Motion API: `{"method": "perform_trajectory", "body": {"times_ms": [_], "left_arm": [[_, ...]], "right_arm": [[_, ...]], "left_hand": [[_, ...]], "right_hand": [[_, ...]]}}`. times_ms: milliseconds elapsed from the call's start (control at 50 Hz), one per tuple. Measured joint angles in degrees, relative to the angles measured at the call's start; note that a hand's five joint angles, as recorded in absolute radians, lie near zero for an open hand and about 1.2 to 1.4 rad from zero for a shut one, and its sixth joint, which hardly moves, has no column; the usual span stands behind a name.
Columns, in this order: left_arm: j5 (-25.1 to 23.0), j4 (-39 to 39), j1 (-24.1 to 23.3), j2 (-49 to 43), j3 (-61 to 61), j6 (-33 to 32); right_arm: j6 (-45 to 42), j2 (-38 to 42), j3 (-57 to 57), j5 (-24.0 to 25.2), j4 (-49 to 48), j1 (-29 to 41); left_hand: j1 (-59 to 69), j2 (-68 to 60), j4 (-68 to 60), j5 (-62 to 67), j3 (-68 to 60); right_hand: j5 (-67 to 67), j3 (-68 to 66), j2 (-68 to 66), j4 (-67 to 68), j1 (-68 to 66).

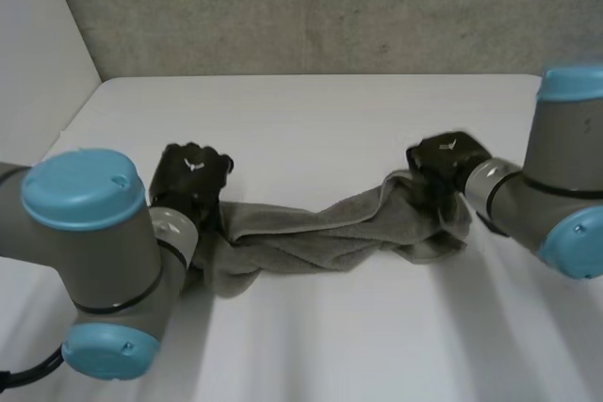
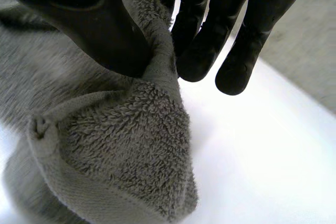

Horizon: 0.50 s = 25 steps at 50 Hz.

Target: Fold the towel.

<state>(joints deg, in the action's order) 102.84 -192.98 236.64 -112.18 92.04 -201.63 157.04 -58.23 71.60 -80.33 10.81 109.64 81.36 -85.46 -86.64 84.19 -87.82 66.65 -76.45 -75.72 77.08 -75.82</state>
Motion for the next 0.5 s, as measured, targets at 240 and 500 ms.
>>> {"method": "perform_trajectory", "body": {"times_ms": [240,500], "left_arm": [[-2.6,0.0,4.5,19.0,-5.8,0.2],[-9.4,0.7,9.9,16.4,-1.1,0.8]], "right_arm": [[-1.0,-21.6,-5.6,1.8,7.1,-2.0],[-18.8,-15.9,-8.4,3.5,22.6,-5.0]], "left_hand": [[0.0,0.0,0.0,-0.1,-0.2],[0.0,0.0,0.0,-0.1,-0.2]], "right_hand": [[0.0,0.0,0.0,0.0,0.0],[0.0,0.0,0.0,0.0,0.0]]}}
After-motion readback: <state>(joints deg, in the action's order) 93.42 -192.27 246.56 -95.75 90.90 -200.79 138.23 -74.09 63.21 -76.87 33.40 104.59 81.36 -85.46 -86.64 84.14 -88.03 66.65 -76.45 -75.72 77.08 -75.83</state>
